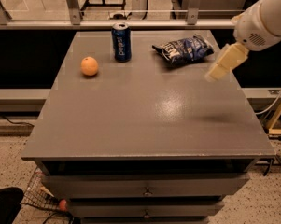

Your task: Pick blue chip bag

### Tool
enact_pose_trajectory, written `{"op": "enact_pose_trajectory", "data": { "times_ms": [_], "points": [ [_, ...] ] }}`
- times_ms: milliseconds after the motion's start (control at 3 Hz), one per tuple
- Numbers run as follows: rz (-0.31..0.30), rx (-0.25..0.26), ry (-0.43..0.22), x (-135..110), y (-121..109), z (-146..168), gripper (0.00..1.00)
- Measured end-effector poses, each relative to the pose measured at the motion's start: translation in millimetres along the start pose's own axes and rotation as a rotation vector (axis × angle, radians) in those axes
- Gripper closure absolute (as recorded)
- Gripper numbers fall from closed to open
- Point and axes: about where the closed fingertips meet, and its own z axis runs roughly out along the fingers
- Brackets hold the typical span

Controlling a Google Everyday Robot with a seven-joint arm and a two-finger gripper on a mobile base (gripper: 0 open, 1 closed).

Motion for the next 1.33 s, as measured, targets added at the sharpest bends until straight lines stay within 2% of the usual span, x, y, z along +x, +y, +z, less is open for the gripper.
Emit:
{"op": "enact_pose_trajectory", "data": {
  "times_ms": [333,667,1000,1333],
  "points": [
    [0.076,0.034,-0.085,-13.4,-44.0,43.6,0.00],
    [0.076,0.034,-0.085,-13.6,-43.8,43.6,0.00],
    [0.119,0.018,-0.103,-19.1,-43.5,65.0,0.00],
    [0.172,-0.010,-0.149,-29.8,-55.3,98.9,0.00]
  ]
}}
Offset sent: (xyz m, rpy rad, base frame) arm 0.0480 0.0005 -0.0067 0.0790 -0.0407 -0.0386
